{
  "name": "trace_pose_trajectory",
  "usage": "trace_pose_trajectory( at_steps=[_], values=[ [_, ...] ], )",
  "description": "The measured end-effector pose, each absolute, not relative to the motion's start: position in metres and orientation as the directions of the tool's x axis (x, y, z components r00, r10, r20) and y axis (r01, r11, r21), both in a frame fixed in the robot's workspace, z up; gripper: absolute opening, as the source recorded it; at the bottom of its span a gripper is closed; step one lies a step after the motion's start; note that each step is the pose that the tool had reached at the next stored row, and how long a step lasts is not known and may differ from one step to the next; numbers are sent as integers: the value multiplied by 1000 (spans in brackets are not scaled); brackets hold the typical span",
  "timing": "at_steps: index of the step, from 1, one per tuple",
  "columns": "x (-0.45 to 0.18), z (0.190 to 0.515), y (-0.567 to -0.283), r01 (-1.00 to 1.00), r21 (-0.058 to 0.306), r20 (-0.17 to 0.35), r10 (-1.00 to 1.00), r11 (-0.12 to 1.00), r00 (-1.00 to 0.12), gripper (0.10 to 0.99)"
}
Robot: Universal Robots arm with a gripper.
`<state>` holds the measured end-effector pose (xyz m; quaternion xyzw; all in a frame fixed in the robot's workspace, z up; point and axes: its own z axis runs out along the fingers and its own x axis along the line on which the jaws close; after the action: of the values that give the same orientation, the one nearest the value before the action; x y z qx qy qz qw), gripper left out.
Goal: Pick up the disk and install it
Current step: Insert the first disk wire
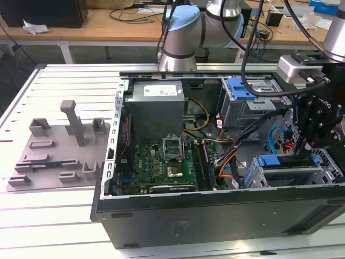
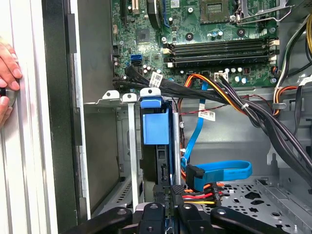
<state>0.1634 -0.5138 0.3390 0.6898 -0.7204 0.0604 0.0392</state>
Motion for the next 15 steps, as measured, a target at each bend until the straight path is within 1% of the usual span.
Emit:
trace_pose_trajectory(
  at_steps=[10,15],
  values=[
    [163,339,-514,-999,-33,139,-989,41,-45,169],
    [163,344,-514,-999,-33,139,-989,41,-45,169]
  ],
)
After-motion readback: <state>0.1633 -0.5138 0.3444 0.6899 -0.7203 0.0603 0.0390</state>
